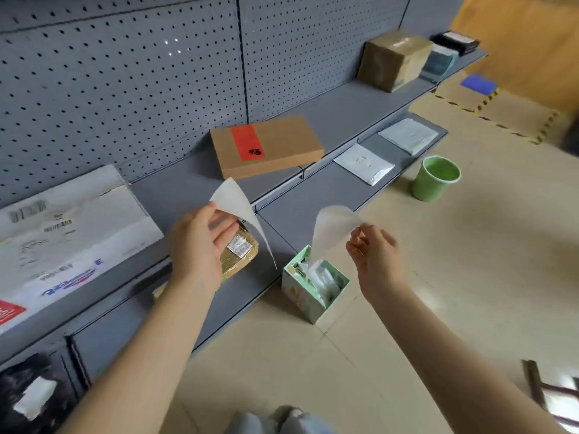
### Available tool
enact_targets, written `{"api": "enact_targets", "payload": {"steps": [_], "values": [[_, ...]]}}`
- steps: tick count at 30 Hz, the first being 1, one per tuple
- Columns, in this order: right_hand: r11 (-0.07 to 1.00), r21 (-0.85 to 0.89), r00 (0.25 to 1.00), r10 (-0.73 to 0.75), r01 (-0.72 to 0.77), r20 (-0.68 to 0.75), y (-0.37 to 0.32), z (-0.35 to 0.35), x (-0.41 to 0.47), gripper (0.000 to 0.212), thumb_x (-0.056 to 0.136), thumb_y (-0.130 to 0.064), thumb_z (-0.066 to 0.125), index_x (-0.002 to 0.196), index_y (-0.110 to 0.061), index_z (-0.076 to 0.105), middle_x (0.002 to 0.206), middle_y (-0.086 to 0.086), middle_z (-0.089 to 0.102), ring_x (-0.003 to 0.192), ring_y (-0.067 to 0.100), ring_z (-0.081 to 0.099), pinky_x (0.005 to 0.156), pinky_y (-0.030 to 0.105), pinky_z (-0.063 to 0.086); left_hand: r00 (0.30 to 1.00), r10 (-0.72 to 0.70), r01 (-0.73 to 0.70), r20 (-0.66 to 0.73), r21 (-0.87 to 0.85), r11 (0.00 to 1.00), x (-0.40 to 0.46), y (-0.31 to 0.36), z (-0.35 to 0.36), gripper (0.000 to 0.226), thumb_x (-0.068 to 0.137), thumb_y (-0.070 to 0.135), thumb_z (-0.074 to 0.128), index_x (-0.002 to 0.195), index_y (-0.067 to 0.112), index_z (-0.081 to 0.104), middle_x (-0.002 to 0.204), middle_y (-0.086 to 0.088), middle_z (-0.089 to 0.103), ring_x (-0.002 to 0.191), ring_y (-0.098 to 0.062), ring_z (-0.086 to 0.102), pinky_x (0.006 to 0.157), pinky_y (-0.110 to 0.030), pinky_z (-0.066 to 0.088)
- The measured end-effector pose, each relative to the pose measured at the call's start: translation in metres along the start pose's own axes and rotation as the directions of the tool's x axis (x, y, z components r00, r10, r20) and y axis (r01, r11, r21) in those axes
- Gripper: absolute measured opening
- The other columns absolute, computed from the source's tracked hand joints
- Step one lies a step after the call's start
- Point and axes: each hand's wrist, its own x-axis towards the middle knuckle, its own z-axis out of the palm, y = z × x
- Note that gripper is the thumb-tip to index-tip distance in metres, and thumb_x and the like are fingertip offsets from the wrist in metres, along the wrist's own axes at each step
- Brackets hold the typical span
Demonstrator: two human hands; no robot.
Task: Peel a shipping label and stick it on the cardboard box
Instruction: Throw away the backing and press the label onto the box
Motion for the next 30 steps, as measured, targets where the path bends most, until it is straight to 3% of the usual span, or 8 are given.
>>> {"api": "enact_targets", "payload": {"steps": [3,7,12,15,18,22,25,30], "values": [[0.999,-0.046,0.998,-0.001,-0.002,-0.062,0.038,-0.021,0.026,0.023,0.087,-0.001,0.048,0.067,-0.010,0.054,0.056,0.000,0.055,0.052,0.010,0.049,0.061,0.020,0.046,0.999,-0.043,0.043,0.031,0.017,0.999,0.028,-0.043,-0.008,0.014,0.092,0.015,0.049,0.086,0.011,0.060,0.086,-0.004,0.068,0.083,-0.014,0.070,0.069,-0.022,0.056],[0.990,-0.140,0.997,-0.013,0.001,-0.079,0.101,-0.050,0.070,0.024,0.087,-0.002,0.047,0.066,-0.010,0.054,0.061,0.003,0.052,0.049,0.006,0.051,0.061,0.020,0.047,0.996,-0.076,0.073,0.049,0.049,0.996,0.064,-0.104,-0.019,0.011,0.091,0.015,0.051,0.084,0.011,0.059,0.087,-0.007,0.067,0.070,-0.010,0.072,0.062,-0.020,0.057],[0.948,-0.318,0.989,-0.045,-0.001,-0.137,0.185,-0.082,0.136,0.019,0.091,-0.009,0.049,0.072,-0.013,0.052,0.066,0.004,0.056,0.058,0.014,0.052,0.055,0.016,0.044,0.992,-0.093,0.087,0.079,0.084,0.993,0.111,-0.177,-0.034,0.011,0.091,0.011,0.051,0.084,0.008,0.059,0.085,-0.009,0.066,0.068,-0.013,0.072,0.070,-0.026,0.058],[0.892,-0.452,0.986,-0.093,0.021,-0.138,0.234,-0.102,0.180,0.016,0.089,-0.008,0.048,0.074,-0.013,0.053,0.070,0.006,0.058,0.063,0.017,0.053,0.067,0.025,0.047,0.991,-0.105,0.097,0.078,0.098,0.990,0.143,-0.219,-0.048,0.010,0.091,0.010,0.052,0.083,0.008,0.058,0.085,-0.011,0.065,0.084,-0.023,0.070,0.083,-0.037,0.055],[0.770,-0.634,0.979,-0.175,0.067,-0.109,0.277,-0.120,0.222,0.011,0.083,-0.009,0.048,0.074,-0.011,0.054,0.069,0.006,0.062,0.065,0.021,0.056,0.067,0.032,0.045,0.992,-0.103,0.095,0.074,0.099,0.990,0.168,-0.252,-0.064,0.011,0.091,0.010,0.052,0.082,0.008,0.059,0.084,-0.010,0.065,0.089,-0.026,0.069,0.079,-0.033,0.055],[0.586,-0.808,0.973,-0.215,0.064,-0.079,0.324,-0.137,0.268,0.008,0.084,-0.009,0.048,0.082,-0.005,0.054,0.072,0.009,0.060,0.065,0.024,0.052,0.052,0.027,0.037,0.990,-0.114,0.105,0.078,0.114,0.988,0.195,-0.285,-0.081,0.012,0.091,0.011,0.052,0.088,0.010,0.063,0.088,-0.009,0.069,0.079,-0.017,0.073,0.065,-0.024,0.057],[0.415,-0.909,0.976,-0.212,0.039,-0.055,0.354,-0.145,0.289,0.010,0.086,-0.010,0.044,0.084,-0.004,0.053,0.068,0.009,0.057,0.060,0.027,0.049,0.048,0.028,0.032,0.989,-0.128,0.118,0.080,0.114,0.986,0.208,-0.303,-0.089,0.013,0.092,0.011,0.051,0.089,0.009,0.063,0.089,-0.009,0.069,0.076,-0.014,0.073,0.066,-0.023,0.058],[0.141,-0.990,0.987,-0.162,0.013,-0.010,0.381,-0.154,0.307,0.017,0.078,-0.003,0.037,0.065,-0.004,0.047,0.058,0.012,0.049,0.053,0.026,0.039,0.049,0.030,0.027,0.986,-0.147,0.138,0.073,0.121,0.983,0.214,-0.321,-0.099,0.013,0.092,0.011,0.051,0.085,0.007,0.061,0.090,-0.012,0.068,0.077,-0.015,0.073,0.068,-0.024,0.059]]}}
